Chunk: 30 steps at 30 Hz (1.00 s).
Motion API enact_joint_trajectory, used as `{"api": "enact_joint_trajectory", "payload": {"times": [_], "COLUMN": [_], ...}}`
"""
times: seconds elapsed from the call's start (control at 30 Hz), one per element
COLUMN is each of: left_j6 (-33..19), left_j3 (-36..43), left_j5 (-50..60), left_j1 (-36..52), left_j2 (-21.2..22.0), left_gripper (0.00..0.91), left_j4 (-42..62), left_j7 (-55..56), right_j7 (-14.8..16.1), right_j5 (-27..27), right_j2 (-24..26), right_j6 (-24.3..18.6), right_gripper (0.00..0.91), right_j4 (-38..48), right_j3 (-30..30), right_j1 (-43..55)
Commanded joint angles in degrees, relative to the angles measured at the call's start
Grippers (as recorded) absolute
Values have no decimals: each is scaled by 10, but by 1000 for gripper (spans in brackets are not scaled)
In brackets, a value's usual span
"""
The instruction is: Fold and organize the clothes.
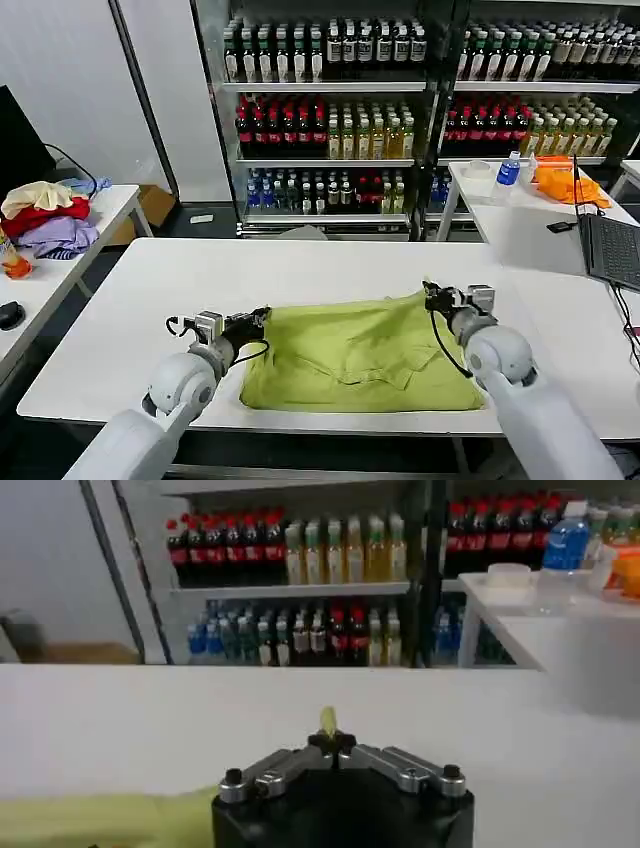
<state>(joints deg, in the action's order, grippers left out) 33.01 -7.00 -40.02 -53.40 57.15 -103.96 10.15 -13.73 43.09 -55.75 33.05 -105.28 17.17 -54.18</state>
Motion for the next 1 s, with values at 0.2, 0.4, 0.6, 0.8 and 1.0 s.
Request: {"api": "enact_joint_trajectory", "payload": {"times": [0.2,0.4,0.6,0.8,1.0], "left_j6": [0,0,-9,-22,-34], "left_j3": [-25,-32,-27,-29,-30], "left_j5": [1,4,34,66,97], "left_j1": [-108,-130,-146,-160,-178], "left_j2": [-48,-58,-57,-52,-44], "left_gripper": [20,20,20,20,20], "left_j4": [-110,-124,-115,-102,-102], "left_j7": [-6,-10,-13,-12,-9], "right_j7": [0,5,5,1,0], "right_j5": [-5,-11,-24,-33,-43], "right_j2": [23,13,1,-16,-30], "right_j6": [0,-1,-2,0,1], "right_gripper": [0,0,0,0,0], "right_j4": [-201,-236,-226,-208,-195], "right_j3": [130,170,174,170,166], "right_j1": [-222,-300,-321,-327,-332]}}
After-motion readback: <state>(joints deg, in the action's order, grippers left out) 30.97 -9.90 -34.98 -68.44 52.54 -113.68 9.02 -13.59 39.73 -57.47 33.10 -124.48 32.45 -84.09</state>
